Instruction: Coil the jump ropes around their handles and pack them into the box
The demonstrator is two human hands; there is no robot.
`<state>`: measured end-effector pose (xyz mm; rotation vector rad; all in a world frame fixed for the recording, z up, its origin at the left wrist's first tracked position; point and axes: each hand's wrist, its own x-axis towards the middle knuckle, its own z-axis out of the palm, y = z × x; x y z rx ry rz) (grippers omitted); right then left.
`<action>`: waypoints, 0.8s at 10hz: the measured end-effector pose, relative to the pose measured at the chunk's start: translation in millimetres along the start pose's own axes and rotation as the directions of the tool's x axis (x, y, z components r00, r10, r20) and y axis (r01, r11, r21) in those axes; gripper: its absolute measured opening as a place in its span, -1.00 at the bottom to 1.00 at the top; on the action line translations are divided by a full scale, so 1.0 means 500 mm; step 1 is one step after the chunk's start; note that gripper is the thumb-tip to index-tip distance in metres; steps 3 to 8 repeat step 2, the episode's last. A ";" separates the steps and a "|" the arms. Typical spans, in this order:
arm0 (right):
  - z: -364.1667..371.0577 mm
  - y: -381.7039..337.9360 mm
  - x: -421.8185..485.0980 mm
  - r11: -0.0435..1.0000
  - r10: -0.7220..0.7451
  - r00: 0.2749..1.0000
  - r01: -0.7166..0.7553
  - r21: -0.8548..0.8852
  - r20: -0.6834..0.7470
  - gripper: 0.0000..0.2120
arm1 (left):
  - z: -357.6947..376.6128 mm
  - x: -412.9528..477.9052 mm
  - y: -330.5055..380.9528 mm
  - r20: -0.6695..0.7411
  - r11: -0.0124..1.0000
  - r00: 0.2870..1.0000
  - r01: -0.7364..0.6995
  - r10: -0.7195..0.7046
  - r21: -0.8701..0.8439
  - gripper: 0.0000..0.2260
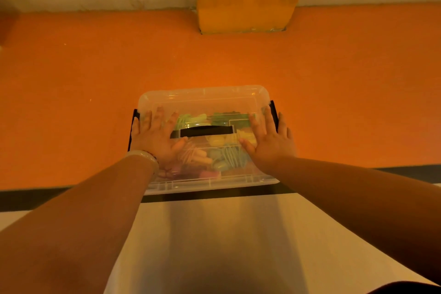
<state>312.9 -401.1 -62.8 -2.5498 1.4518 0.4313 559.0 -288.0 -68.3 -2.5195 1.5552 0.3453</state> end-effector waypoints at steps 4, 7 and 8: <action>-0.030 -0.009 -0.003 0.999 -0.035 0.996 0.036 0.010 -0.082 -0.36 | -0.073 0.011 0.044 -0.117 0.997 0.991 -0.070 0.066 -0.033 -0.44; -0.030 -0.009 -0.003 0.999 -0.035 0.996 0.036 0.010 -0.082 -0.36 | -0.073 0.011 0.044 -0.117 0.997 0.991 -0.070 0.066 -0.033 -0.44; -0.030 -0.009 -0.003 0.999 -0.035 0.996 0.036 0.010 -0.082 -0.36 | -0.073 0.011 0.044 -0.117 0.997 0.991 -0.070 0.066 -0.033 -0.44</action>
